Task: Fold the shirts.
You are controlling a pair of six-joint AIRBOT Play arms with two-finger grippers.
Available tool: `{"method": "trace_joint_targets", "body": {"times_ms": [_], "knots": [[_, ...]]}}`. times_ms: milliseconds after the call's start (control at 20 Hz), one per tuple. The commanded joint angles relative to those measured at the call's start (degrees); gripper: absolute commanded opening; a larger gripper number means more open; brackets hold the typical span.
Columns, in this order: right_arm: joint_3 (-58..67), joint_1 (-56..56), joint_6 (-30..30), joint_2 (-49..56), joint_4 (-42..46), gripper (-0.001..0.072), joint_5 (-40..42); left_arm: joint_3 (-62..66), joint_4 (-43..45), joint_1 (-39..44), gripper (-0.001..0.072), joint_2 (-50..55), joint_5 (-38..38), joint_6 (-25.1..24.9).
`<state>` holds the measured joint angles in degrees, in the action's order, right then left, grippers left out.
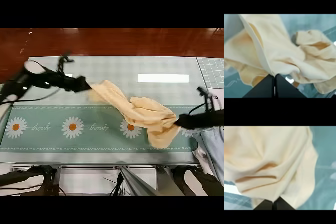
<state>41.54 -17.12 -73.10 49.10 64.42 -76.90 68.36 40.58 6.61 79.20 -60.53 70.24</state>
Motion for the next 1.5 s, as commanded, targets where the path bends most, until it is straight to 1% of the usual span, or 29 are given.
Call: {"method": "trace_joint_targets", "body": {"times_ms": [0, 200, 300, 350, 500, 600, 700, 800, 850, 950, 1050, 1100, 1150, 1250, 1350, 1450], "knots": [[19.0, 0.4, 0.3, -0.1, -0.8, 0.0019, -5.3, 8.9, -0.1, -5.2, 0.0019, -13.3, 0.6, -0.4], [42.6, 0.4, -1.1, -0.1, -3.0, 0.0018, -4.7, 22.4, 0.0, -9.4, 0.0019, -25.6, 1.6, -0.4], [51.6, 0.4, -2.7, -0.1, -2.7, 0.0018, -5.2, 27.2, 1.7, -10.7, 0.0019, -30.1, 1.6, -0.2], [55.8, 0.4, -3.8, -0.1, -2.4, 0.0018, -5.8, 28.8, 3.6, -11.0, 0.0019, -32.2, 1.6, 1.0], [63.9, 0.4, -6.4, -0.3, -2.4, 0.0018, -9.2, 30.6, 12.4, -11.3, 0.0018, -38.2, 0.2, 6.9], [66.0, 0.4, -6.9, -0.9, -2.3, 0.0018, -12.9, 30.6, 18.8, -11.3, 0.0018, -40.9, -6.2, 11.5], [66.1, 0.4, -7.6, -1.6, -0.6, 0.0018, -18.2, 30.5, 24.5, -11.3, 0.0018, -41.9, -17.0, 14.5], [66.1, 0.4, -8.1, -1.4, 1.9, 0.0018, -25.4, 30.5, 27.6, -11.3, 0.0018, -41.5, -28.2, 15.6], [65.9, 0.4, -8.9, -1.0, 2.7, 0.0017, -27.4, 30.2, 27.9, -11.3, 0.0018, -41.1, -31.9, 15.6], [64.8, 0.5, -10.0, -0.3, 1.4, 0.0017, -28.5, 27.9, 27.9, -11.3, 0.0018, -40.8, -34.9, 15.6], [60.3, 0.5, -10.7, 1.1, -1.8, 0.0017, -29.4, 23.2, 28.1, -11.3, 0.0018, -40.7, -35.7, 16.3], [56.5, 1.4, -10.4, 1.6, -2.0, 0.0017, -29.4, 19.7, 28.1, -11.3, 0.0018, -40.7, -35.7, 16.3], [51.4, 3.4, -10.3, 2.1, 0.1, 0.0017, -29.4, 15.8, 28.1, -11.3, 0.0019, -40.7, -35.6, 16.2], [40.9, 9.0, -10.3, 4.0, 7.1, 0.0017, -29.1, 6.5, 28.7, -11.3, 0.0019, -40.3, -34.1, 16.0], [31.6, 15.3, -8.5, 8.4, 14.4, 0.0017, -27.1, -3.1, 29.6, -11.3, 0.0019, -39.5, -28.0, 15.7], [29.1, 18.6, -6.9, 15.1, 17.5, 0.0018, -23.4, -10.5, 29.6, -11.3, 0.0019, -37.0, -20.5, 15.3]]}}
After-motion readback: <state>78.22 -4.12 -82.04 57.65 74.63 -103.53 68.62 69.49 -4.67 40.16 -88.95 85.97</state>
